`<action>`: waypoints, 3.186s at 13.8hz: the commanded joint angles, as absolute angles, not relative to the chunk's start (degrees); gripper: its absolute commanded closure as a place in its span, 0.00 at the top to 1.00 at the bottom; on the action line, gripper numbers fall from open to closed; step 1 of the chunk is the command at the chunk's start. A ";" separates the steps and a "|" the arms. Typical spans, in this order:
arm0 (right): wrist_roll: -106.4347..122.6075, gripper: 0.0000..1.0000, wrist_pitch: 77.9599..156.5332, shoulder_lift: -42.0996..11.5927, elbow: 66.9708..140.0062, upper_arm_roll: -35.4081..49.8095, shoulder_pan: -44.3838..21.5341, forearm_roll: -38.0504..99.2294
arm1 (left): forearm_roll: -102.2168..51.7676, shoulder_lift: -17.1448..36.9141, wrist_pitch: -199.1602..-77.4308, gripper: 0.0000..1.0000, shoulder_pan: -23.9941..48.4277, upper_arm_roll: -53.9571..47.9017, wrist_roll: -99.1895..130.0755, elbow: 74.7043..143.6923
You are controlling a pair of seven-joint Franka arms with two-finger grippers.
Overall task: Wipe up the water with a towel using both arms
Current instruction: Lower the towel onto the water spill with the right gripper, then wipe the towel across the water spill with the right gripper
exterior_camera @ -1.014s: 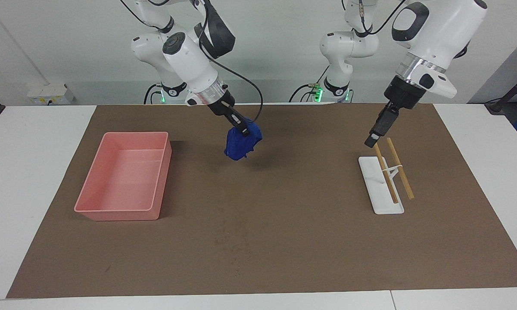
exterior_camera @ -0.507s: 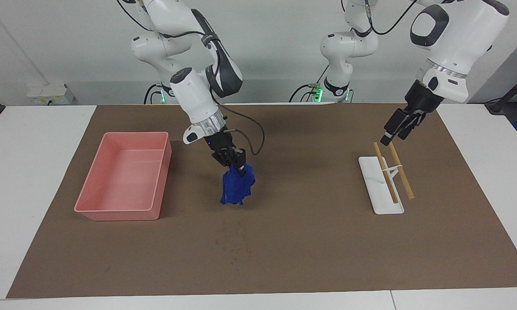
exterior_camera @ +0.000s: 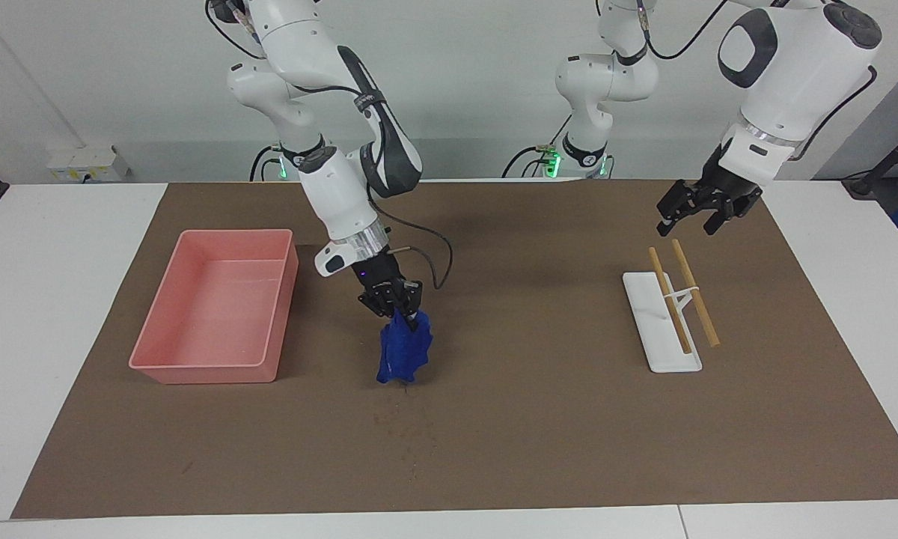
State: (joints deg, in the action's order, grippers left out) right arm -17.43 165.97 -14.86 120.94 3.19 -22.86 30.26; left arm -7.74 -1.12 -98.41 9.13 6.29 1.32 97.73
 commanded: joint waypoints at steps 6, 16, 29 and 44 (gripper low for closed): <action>-16.08 0.00 159.98 -11.16 129.90 3.60 -21.45 30.59 | -2.11 -0.09 -90.97 1.00 -4.67 -10.20 -2.72 91.93; -16.35 0.00 151.53 -11.51 129.81 3.60 -15.30 30.59 | 0.07 1.48 -82.80 1.00 2.81 -2.29 -2.64 86.51; -16.52 0.00 150.29 -11.07 130.96 3.43 -12.74 30.59 | 0.18 -1.93 -85.43 1.00 2.29 -2.02 -3.78 88.59; -30.93 0.00 118.41 6.85 116.30 2.99 -11.69 15.25 | 0.70 -1.93 -86.84 1.00 -2.99 -6.86 -5.10 90.62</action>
